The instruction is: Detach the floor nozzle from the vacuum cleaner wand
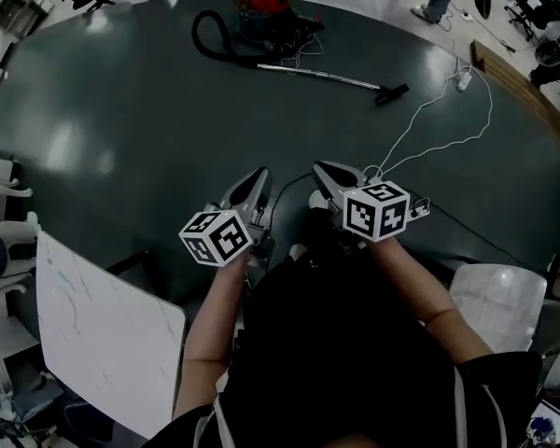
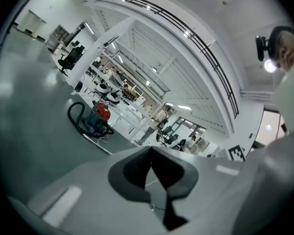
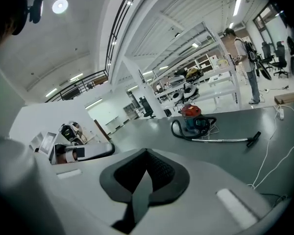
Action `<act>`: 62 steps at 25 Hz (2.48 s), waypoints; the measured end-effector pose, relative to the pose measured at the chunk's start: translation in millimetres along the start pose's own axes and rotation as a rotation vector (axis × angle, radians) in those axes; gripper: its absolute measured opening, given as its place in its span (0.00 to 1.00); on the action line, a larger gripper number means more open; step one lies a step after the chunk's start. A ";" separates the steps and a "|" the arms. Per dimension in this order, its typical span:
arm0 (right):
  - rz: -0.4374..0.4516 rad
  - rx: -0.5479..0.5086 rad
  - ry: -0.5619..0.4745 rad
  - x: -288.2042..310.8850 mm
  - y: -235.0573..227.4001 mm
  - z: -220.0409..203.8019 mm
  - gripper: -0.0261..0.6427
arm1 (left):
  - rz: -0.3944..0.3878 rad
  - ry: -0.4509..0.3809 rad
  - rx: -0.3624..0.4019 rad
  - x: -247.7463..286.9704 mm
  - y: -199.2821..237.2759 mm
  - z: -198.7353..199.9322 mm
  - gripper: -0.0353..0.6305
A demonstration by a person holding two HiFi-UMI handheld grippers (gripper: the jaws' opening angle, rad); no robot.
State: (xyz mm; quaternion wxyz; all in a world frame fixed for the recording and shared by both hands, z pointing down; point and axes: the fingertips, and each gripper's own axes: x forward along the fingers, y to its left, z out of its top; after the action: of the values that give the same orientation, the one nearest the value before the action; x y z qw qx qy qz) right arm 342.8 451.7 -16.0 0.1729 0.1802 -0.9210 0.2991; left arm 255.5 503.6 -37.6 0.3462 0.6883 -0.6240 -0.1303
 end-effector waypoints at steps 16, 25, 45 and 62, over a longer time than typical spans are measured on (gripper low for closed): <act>-0.023 -0.108 0.067 81.3 -68.1 72.0 0.04 | 0.093 -0.022 0.031 77.6 52.1 62.2 0.06; -0.022 -0.099 0.102 110.4 -120.6 109.2 0.03 | 0.132 -0.002 0.026 138.1 69.6 87.8 0.07; -0.036 -0.045 0.150 124.1 -189.5 123.6 0.03 | 0.174 0.025 0.027 202.5 78.2 96.5 0.06; -0.078 -0.055 0.232 248.8 -204.8 169.9 0.03 | 0.183 0.056 -0.008 259.3 187.0 177.1 0.07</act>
State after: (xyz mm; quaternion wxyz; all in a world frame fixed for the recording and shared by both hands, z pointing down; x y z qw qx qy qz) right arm 178.4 135.8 60.8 0.2946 0.1755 -0.8950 0.2854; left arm 52.0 205.4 18.9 0.3764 0.6306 -0.6738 -0.0813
